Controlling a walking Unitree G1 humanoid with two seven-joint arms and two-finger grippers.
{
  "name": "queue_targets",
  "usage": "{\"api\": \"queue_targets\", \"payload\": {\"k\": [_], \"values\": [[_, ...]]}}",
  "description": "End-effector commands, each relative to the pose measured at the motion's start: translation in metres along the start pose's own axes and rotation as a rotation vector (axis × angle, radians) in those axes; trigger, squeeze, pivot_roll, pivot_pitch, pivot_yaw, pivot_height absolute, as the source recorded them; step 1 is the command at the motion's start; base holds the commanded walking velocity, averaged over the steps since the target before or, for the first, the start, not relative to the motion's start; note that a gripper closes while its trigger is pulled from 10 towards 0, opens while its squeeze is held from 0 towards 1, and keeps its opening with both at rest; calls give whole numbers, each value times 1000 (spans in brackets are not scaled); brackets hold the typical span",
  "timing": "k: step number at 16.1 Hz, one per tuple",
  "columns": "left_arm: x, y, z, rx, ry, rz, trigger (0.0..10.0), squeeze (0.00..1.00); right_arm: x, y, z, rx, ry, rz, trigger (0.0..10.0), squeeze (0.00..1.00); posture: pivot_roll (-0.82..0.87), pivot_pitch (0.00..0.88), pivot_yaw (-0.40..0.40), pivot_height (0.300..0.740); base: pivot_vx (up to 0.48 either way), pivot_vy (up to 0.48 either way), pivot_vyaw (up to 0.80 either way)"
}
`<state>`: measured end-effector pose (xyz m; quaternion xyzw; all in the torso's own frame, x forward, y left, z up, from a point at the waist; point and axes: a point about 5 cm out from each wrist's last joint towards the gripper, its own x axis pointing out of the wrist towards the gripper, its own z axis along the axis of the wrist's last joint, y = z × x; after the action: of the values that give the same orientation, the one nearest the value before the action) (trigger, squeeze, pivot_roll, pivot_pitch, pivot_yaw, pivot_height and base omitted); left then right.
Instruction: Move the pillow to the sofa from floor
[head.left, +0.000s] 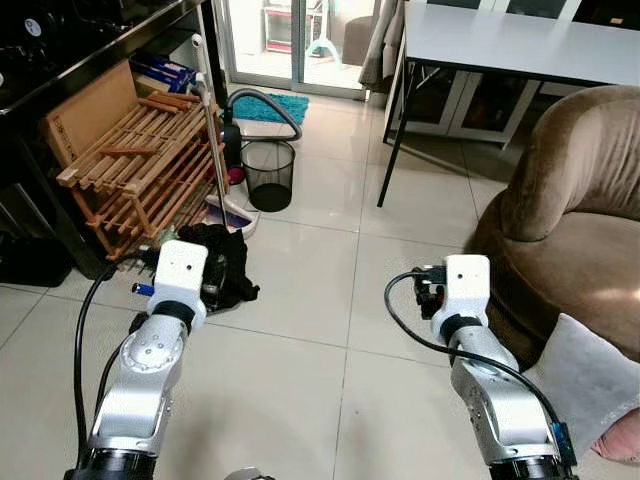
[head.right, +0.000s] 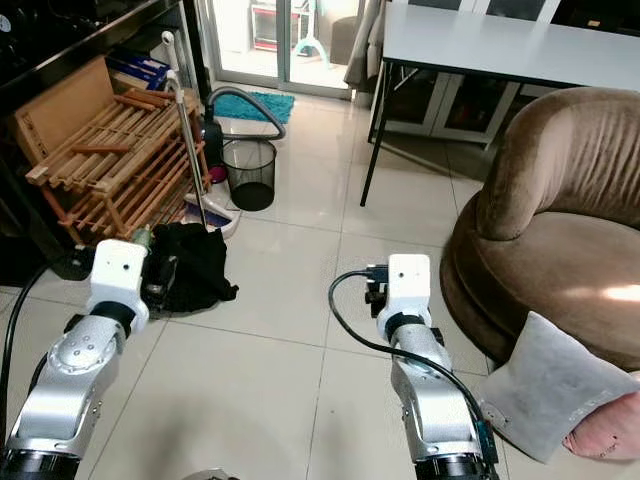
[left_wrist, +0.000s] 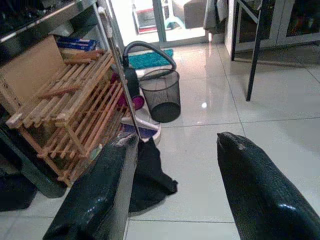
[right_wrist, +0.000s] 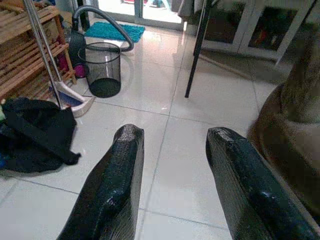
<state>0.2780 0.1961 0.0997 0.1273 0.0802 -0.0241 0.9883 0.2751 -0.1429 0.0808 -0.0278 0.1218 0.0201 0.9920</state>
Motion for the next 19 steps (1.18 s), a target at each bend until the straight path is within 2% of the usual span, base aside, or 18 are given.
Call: {"api": "queue_targets", "payload": {"k": [1,10,19], "values": [[3,-2,6,2,-15,-1,10000,0,0,0,0,-46,-15,4,10000,0,57,0,-36,740,0,-480,0],[4,-7,9,0,-16,-22,10000,0,-4,-6,-3,-23,-25,-20,10000,0,54,0,-26,740,0,-480,0],[3,-9,6,43,-6,-48,10000,0,-2,-5,-7,11,-22,-27,10000,0,59,0,-14,740,0,-480,0]]}}
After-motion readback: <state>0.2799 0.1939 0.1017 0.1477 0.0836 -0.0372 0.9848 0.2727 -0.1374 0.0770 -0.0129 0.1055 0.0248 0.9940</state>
